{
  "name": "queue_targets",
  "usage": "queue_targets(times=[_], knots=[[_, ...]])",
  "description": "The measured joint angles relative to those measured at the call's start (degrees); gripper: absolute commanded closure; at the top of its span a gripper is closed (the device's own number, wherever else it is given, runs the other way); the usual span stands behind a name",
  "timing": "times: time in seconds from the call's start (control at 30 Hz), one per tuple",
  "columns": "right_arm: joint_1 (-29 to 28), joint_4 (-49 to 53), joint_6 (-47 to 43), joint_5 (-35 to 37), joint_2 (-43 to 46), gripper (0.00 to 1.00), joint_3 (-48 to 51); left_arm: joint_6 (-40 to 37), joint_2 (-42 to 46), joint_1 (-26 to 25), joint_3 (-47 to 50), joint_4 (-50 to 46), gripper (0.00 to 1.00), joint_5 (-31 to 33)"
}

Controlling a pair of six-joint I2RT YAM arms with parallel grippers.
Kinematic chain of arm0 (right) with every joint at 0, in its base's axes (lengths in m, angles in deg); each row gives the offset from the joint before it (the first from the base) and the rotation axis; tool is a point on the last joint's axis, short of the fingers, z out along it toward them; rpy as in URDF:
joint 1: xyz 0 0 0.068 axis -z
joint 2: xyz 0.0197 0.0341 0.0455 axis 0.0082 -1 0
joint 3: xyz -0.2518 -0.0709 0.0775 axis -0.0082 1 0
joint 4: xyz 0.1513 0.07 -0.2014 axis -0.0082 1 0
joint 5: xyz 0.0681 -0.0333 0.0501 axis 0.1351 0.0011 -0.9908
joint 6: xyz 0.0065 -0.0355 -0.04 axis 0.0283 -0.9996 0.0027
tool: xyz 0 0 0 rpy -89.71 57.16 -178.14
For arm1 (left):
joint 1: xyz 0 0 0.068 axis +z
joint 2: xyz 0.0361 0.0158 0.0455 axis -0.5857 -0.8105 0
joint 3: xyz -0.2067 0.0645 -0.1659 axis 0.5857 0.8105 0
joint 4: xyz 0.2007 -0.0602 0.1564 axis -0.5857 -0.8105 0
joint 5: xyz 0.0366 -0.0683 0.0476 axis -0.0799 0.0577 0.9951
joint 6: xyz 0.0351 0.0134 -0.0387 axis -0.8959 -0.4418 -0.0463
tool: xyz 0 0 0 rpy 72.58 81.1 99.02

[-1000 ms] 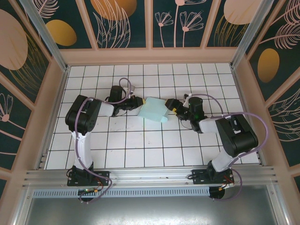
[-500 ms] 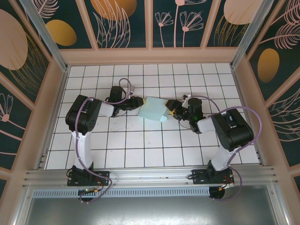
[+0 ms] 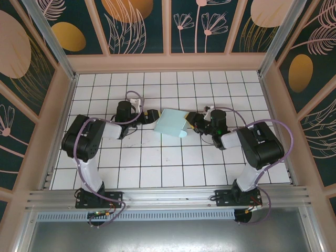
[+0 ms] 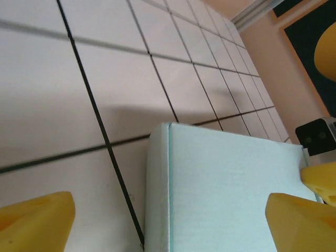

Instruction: Fold the paper box

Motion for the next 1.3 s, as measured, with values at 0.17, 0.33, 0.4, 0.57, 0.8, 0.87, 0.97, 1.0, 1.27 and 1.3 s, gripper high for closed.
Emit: queue_targets(times=[0.17, 0.33, 0.4, 0.57, 0.8, 0.87, 0.97, 1.0, 1.27, 1.3], knots=[[0.76, 1.18, -1.09, -0.07, 1.33, 0.58, -0.02, -8.28, 7.96, -1.14, 4.28, 4.74, 0.01, 8.39], [2.40, 2.82, -1.55, -0.57, 3.96, 0.58, -0.50, -22.05, 14.84, -7.39, 7.89, 8.66, 0.01, 17.73], [3.26, 4.11, -2.23, -0.92, 5.53, 0.58, -0.94, -27.47, 17.07, -10.19, 9.55, 11.19, 0.01, 21.57], [5.86, 7.80, -3.96, -1.33, 10.97, 0.58, -1.77, -46.23, 20.33, -18.16, 13.97, 19.19, 0.01, 33.33], [8.35, 10.97, -4.11, -2.51, 18.64, 0.59, -1.86, -69.99, 19.26, -24.28, 16.57, 26.88, 0.01, 40.02], [8.66, 11.58, -4.00, -2.89, 21.03, 0.59, -1.86, -76.00, 17.55, -25.64, 16.57, 29.66, 0.02, 41.53], [9.14, 11.58, -3.28, -3.37, 23.93, 0.60, -1.84, -82.68, 14.53, -27.52, 16.55, 32.83, 0.01, 43.15], [9.31, 11.37, -2.67, -3.67, 24.70, 0.60, -1.70, -84.76, 13.11, -28.15, 16.55, 34.56, 0.01, 43.87], [10.47, 9.33, 3.48, -7.96, 26.45, 0.61, 0.85, -96.43, 3.63, -29.51, 13.92, 45.20, 0.02, 47.47], [10.51, 9.20, 4.20, -8.55, 26.56, 0.61, 1.09, -97.68, 2.60, -29.51, 13.40, 45.88, 0.02, 47.69]])
